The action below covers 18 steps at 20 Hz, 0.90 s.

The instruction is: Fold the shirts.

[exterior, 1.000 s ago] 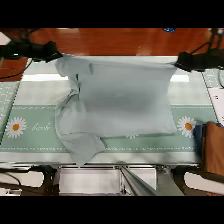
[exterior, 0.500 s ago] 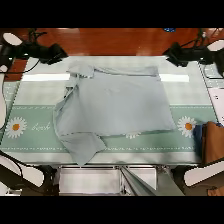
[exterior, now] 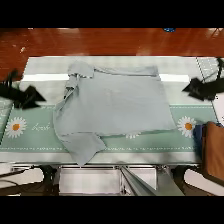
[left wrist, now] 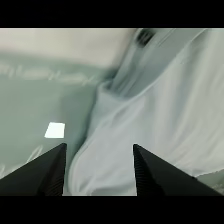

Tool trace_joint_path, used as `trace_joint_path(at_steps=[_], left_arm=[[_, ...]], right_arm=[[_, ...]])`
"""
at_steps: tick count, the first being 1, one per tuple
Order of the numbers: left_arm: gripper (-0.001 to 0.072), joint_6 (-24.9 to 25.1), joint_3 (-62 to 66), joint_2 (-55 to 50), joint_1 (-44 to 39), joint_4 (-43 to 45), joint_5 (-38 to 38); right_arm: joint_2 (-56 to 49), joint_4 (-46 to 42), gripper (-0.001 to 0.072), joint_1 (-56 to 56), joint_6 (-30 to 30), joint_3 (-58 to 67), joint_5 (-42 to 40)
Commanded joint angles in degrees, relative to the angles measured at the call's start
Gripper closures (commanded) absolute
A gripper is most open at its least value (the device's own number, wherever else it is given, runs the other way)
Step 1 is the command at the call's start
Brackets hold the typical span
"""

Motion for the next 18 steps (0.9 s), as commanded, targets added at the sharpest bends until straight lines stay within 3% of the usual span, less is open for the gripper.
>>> trace_joint_path(at_steps=[1,5,13,14,15,16,18], left_arm=[[0.0197,0.8,-21.9,13.5,6.2,0.1,4.9],[0.0198,1.3,-32.6,20.6,10.3,-1.3,5.5],[0.0202,3.5,-41.0,15.7,1.9,-7.3,13.8],[0.0265,3.5,-41.0,15.4,0.9,-8.4,15.7],[0.0526,3.5,-41.0,15.3,0.3,-9.8,17.5],[0.0685,3.7,-40.7,15.3,0.2,-10.8,18.4],[0.0691,5.1,-39.5,15.4,0.3,-11.5,17.9]], right_arm=[[14.7,4.7,0.0303,-0.5,-3.3,-19.6,-5.5],[23.2,6.3,0.0303,-0.5,-3.4,-26.2,-4.9],[23.6,9.6,0.0303,-0.5,-3.3,-26.5,-4.7],[23.6,9.6,0.0303,-0.5,-3.3,-26.5,-5.3],[23.6,8.6,0.0303,-0.9,-2.7,-26.5,-6.0],[23.6,6.8,0.0303,-2.5,-0.9,-26.5,-6.2],[23.6,0.2,0.0303,-7.9,3.4,-27.0,-5.3]])
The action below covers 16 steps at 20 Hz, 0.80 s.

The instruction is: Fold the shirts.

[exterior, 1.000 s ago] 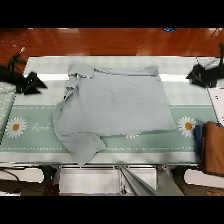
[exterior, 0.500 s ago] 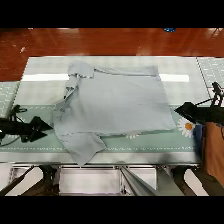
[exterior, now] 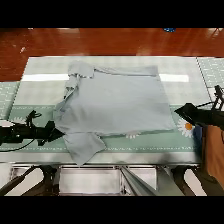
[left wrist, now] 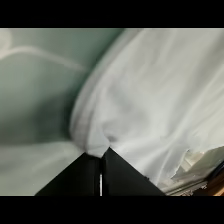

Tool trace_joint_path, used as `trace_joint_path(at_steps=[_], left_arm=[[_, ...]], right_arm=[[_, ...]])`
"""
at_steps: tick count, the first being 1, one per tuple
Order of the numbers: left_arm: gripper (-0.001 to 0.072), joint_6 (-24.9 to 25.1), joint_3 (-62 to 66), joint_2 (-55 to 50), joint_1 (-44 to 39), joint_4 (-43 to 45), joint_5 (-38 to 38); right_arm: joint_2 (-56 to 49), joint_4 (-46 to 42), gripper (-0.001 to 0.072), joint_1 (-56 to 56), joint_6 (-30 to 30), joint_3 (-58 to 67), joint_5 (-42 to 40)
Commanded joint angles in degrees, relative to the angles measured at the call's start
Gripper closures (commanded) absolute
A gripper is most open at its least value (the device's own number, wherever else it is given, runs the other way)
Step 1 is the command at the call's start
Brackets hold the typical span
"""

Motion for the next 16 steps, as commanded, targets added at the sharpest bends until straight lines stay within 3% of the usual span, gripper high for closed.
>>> trace_joint_path(at_steps=[1,8,13,16], left_arm=[[0.0691,2.0,0.9,-0.3,-0.9,-1.6,3.2],[0.0691,2.2,1.0,-0.3,-0.9,-1.7,3.1],[0.0691,2.2,1.0,-0.3,-0.9,-1.8,3.1],[0.0691,2.2,1.0,-0.3,-0.9,-1.9,3.1]], right_arm=[[0.1,-7.1,0.0303,-7.1,5.0,-1.5,1.9],[-1.3,-0.6,0.0303,-11.5,-1.4,-10.6,5.5],[-12.4,10.4,0.0304,-11.5,-8.3,-10.5,0.9],[-18.7,14.2,0.0316,-6.5,-9.5,-8.6,-3.0]])
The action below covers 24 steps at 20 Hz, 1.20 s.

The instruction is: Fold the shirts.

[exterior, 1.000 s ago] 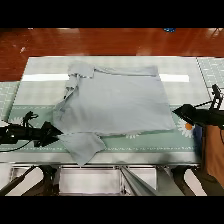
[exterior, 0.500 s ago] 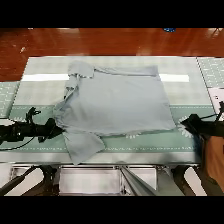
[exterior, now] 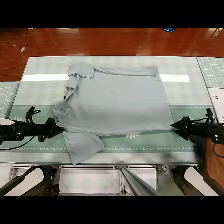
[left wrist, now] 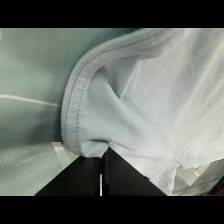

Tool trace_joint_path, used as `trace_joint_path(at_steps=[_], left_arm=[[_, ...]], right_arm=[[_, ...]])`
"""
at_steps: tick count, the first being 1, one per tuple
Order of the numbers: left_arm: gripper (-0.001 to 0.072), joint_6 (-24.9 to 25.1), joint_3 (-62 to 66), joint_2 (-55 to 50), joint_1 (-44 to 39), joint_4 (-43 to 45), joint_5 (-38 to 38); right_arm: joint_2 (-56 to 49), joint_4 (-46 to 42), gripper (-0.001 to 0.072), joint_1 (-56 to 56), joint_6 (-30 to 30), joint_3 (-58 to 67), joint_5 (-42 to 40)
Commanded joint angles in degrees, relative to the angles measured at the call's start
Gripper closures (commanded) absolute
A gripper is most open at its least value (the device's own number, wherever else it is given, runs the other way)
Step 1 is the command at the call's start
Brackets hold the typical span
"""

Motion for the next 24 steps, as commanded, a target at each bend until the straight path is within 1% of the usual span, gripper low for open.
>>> trace_joint_path(at_steps=[1,2,3,4,6,8,11,12,13,15,17,18,20,21,24], left_arm=[[0.0691,0.0,0.1,0.0,0.0,-0.3,-0.1],[0.0691,0.0,0.6,0.0,0.0,-0.5,-0.2],[0.0691,0.0,1.5,0.0,0.0,-1.2,-0.2],[0.0691,0.1,3.4,0.0,0.0,-2.6,-0.8],[0.0691,1.7,10.3,0.2,0.0,-6.7,-4.0],[0.0692,2.6,20.5,0.9,0.0,-13.2,-7.9],[0.0692,2.6,39.2,2.6,-0.1,-22.3,-8.8],[0.0692,2.6,46.3,3.0,0.0,-24.3,-8.8],[0.0692,2.0,53.6,3.1,0.0,-24.4,-8.9],[0.0692,0.1,66.0,3.3,0.0,-24.3,-9.3],[0.0692,-1.0,76.5,3.7,0.1,-23.6,-9.6],[0.0692,-2.1,81.0,4.3,0.2,-21.9,-9.7],[0.0692,-3.9,87.3,6.4,0.2,-16.7,-9.9],[0.0692,-4.4,89.6,8.1,0.2,-13.0,-9.9],[0.0692,-6.3,91.8,15.4,0.1,-2.3,-10.5]], right_arm=[[-7.5,6.0,0.0388,6.1,-2.5,2.6,-5.2],[-8.9,7.6,0.0423,9.0,-2.4,4.4,-6.4],[-10.1,8.8,0.0511,11.6,-2.1,6.9,-7.4],[-10.6,9.2,0.0681,14.0,-2.6,10.2,-7.0],[-10.1,9.0,0.0685,17.2,-3.0,18.2,-4.6],[-8.6,8.2,0.0685,18.5,-1.7,29.6,-1.1],[-6.9,5.4,0.0685,18.5,1.1,51.2,4.5],[-6.4,3.1,0.0686,18.5,2.6,59.1,6.2],[-6.1,1.4,0.0685,18.5,3.8,66.0,7.8],[-5.2,-1.4,0.0685,18.5,5.5,78.6,10.7],[-2.7,-2.5,0.0686,18.4,6.1,87.1,12.0],[-0.9,-3.3,0.0685,18.4,6.1,89.5,12.1],[3.8,-5.0,0.0685,18.4,6.1,90.9,12.2],[6.4,-7.3,0.0685,18.4,6.1,90.9,12.7],[13.8,-15.1,0.0685,18.4,6.4,90.9,17.5]])
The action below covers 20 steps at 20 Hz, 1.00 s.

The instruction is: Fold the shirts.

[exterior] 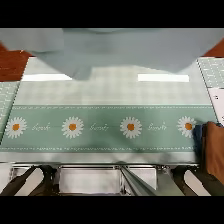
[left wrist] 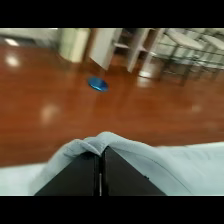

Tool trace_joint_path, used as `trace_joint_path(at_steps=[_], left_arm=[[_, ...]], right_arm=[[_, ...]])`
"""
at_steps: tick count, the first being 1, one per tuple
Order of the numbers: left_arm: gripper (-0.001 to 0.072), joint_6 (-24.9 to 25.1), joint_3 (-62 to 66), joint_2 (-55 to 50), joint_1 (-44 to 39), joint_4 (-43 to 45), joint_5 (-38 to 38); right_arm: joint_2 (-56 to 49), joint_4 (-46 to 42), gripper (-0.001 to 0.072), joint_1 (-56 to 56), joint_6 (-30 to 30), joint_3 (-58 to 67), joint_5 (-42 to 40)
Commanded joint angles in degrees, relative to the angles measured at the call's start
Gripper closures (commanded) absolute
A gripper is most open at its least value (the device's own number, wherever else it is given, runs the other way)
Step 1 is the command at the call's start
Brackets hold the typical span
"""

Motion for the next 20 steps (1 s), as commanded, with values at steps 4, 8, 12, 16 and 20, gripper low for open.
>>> trace_joint_path(at_steps=[4,8,12,16,20], left_arm=[[0.0692,-7.2,4.9,15.9,-4.9,29.6,-1.0],[0.0692,-9.7,4.5,18.1,-18.5,36.3,-7.5],[0.0692,-13.7,-3.5,18.0,-20.7,43.3,-10.8],[0.0692,-14.6,-19.5,13.6,-20.7,42.3,-4.4],[0.0692,-14.7,-32.3,0.6,-20.7,35.6,8.6]], right_arm=[[12.9,-13.1,0.0685,0.0,1.9,2.0,8.3],[14.8,-13.5,0.0685,0.0,2.8,1.3,12.5],[14.8,-13.2,0.0685,0.0,3.0,-7.2,13.6],[12.3,-9.2,0.0685,0.0,0.9,-23.8,8.3],[1.9,-5.9,0.0685,0.0,-2.1,-35.3,-1.0]])
